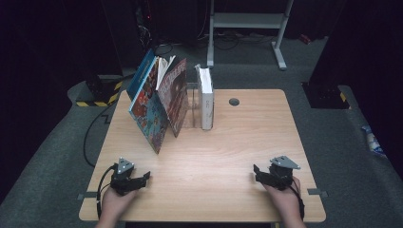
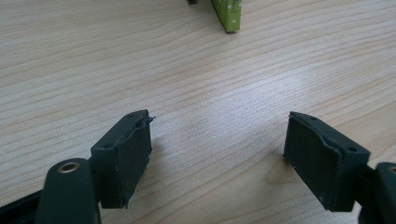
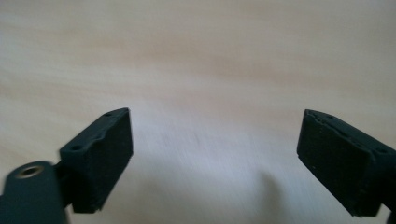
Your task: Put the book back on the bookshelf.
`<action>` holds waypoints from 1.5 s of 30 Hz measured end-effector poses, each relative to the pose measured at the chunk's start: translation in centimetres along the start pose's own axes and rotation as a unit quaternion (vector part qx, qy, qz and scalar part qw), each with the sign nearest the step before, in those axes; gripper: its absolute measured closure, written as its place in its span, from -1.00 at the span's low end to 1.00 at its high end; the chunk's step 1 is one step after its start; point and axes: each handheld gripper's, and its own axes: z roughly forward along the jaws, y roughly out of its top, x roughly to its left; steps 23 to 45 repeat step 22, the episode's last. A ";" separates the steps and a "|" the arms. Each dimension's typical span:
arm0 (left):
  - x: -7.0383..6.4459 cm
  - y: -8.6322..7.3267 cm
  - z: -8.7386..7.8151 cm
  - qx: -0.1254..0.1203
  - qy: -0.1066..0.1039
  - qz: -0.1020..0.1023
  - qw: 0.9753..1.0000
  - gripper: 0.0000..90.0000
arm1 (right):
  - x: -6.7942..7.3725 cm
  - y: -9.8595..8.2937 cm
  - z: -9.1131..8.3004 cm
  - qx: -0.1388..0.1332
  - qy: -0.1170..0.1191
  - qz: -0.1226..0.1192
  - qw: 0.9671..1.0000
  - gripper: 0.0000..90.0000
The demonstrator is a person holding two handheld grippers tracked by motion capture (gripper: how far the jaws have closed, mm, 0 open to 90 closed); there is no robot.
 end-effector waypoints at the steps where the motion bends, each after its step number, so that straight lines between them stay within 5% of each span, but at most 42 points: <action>1: 0.0 0.0 0.0 0.000 0.001 0.001 1.000 -0.49 | -0.5 -0.3 -0.3 0.004 -0.001 0.004 1.000 -0.73; 3: -0.1 0.0 0.0 0.002 0.005 0.004 1.000 -0.49 | -1.1 -0.6 -0.8 0.003 -0.006 0.011 1.000 -0.69; 7: -0.3 0.0 0.0 0.003 0.011 0.005 1.000 -0.49 | -1.3 -0.8 -0.5 0.050 -0.008 0.004 0.999 -0.68; 45: -0.2 -0.1 0.0 0.003 0.016 0.001 1.000 -0.48 | -1.0 -0.8 -0.5 0.049 -0.009 0.002 0.999 -0.67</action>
